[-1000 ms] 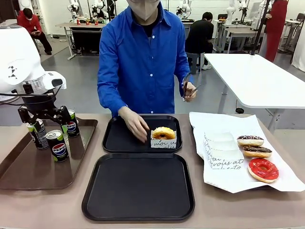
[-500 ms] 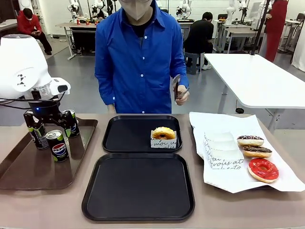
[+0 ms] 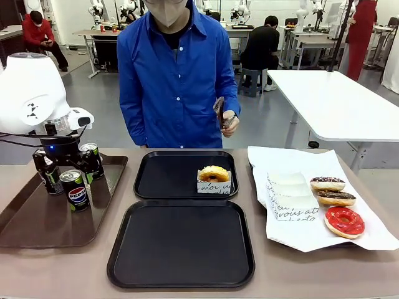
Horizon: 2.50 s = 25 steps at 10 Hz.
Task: Set up donuts and drinks on trays.
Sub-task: Pick up one Pepsi coke and place it on the Flat Tray.
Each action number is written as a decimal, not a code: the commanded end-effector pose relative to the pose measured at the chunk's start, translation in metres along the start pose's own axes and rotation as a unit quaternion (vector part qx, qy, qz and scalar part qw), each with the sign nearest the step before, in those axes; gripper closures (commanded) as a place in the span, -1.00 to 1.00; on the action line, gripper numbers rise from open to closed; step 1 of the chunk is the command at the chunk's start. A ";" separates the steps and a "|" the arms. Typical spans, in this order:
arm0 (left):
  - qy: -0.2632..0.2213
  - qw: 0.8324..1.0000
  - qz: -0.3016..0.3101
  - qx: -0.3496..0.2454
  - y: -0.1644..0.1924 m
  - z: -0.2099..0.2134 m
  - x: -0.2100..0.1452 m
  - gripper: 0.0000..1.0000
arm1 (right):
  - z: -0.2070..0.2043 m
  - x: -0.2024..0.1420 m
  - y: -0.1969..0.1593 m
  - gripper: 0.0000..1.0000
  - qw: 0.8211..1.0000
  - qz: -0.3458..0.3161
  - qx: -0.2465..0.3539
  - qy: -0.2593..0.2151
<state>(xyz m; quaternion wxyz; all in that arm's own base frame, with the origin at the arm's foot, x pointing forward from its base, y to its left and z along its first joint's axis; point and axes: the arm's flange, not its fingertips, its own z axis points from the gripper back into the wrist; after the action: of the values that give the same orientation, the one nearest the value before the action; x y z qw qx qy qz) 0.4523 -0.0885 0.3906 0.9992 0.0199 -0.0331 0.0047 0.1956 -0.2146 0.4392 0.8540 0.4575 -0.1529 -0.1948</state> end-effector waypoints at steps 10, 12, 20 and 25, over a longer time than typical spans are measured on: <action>-0.010 0.999 0.026 -0.025 0.006 -0.011 -0.004 -0.60 | 0.000 -0.001 -0.001 -1.00 1.000 -0.001 0.002 0.004; 0.002 0.999 0.033 -0.030 0.006 -0.010 -0.005 -0.60 | 0.000 -0.001 -0.001 -1.00 1.000 -0.001 0.002 0.004; 0.050 0.998 0.007 -0.029 0.000 0.077 -0.006 0.99 | 0.000 -0.001 -0.001 -1.00 1.000 -0.001 0.002 0.004; 0.031 0.999 0.000 -0.028 0.025 0.145 -0.024 0.99 | 0.000 -0.001 -0.001 -1.00 1.000 -0.001 0.002 0.004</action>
<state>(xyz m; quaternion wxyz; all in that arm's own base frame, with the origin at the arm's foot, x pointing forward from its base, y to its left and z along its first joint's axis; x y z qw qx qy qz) 0.4174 -0.0827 0.5407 0.9999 -0.0073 -0.0089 0.0072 0.1957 -0.2145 0.4391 0.8540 0.4577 -0.1527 -0.1946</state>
